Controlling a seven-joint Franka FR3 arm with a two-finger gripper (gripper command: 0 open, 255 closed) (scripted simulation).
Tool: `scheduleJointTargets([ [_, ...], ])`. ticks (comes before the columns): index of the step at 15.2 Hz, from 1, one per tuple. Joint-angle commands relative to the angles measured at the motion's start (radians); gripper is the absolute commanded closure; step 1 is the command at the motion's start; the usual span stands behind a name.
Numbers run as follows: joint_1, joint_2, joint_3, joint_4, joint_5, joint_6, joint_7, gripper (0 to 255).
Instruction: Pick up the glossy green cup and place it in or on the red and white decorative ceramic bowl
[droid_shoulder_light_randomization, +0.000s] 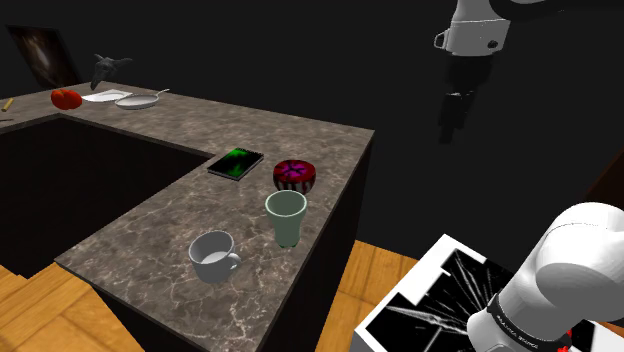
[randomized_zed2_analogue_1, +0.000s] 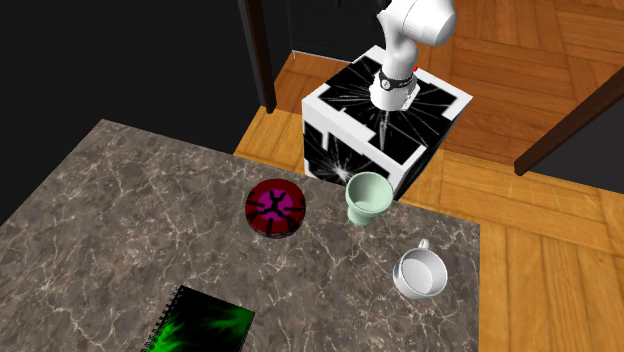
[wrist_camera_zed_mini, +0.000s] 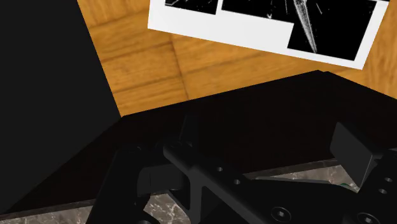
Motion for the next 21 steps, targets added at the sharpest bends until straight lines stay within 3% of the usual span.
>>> scheduleJointTargets([
  [1,0.0,0.0,0.0,0.0,0.0,0.0,0.0,0],
  [11,0.036,0.194,0.104,-0.067,0.133,0.295,0.175,0],
  [21,0.064,0.492,0.2,0.003,0.208,0.574,0.324,0],
])
